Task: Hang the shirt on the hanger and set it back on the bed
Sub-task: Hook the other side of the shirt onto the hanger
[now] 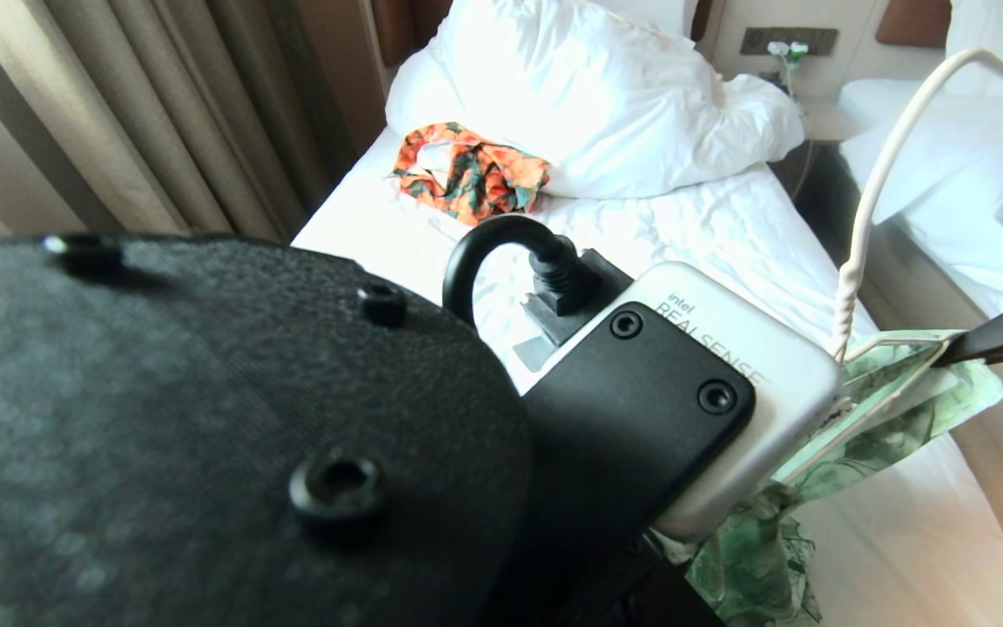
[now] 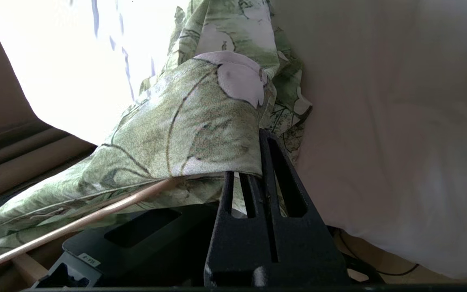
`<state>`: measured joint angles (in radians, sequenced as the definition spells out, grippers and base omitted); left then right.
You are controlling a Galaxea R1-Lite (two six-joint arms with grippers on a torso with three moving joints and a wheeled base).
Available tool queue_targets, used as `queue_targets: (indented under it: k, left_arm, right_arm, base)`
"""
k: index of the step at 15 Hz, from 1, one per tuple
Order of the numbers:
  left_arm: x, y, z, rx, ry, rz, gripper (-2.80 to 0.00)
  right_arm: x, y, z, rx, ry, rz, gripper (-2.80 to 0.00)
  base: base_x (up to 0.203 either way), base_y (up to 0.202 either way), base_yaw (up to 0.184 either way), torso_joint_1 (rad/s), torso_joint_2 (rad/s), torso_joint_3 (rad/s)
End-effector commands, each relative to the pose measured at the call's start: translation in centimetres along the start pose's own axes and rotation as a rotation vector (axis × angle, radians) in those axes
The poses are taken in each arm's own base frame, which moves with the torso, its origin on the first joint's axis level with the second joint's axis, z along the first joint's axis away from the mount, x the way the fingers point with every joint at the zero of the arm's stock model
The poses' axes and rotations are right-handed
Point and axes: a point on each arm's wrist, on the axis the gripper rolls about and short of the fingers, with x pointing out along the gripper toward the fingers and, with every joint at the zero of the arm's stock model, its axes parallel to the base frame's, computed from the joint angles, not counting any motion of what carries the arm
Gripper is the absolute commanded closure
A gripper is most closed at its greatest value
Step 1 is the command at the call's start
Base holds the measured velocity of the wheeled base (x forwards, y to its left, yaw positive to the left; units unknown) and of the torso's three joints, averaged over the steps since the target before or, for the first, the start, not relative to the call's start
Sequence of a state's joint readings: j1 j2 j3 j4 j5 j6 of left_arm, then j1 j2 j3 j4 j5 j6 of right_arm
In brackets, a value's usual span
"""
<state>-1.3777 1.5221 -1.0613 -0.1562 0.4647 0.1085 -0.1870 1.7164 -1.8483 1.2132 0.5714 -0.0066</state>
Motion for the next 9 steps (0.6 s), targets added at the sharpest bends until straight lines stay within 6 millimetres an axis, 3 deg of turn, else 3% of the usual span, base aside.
queue_targets:
  k: [1, 9]
  left_arm:
    - [0.2, -0.1, -0.1, 0.002, 0.004, 0.003, 0.00]
    - [0.6, -0.3, -0.2, 0.007, 0.014, 0.002, 0.00]
  right_arm:
    - [-1.0, 0.7, -0.1, -0.004, -0.006, 0.004, 0.00]
    - [-2.4, 2.1, -0.8, -0.026, -0.007, 0.013, 0.00]
  base:
    - [0.000, 0.000, 0.000, 0.000, 0.00, 0.000]
    - [0.000, 0.000, 0.000, 0.000, 0.00, 0.000]
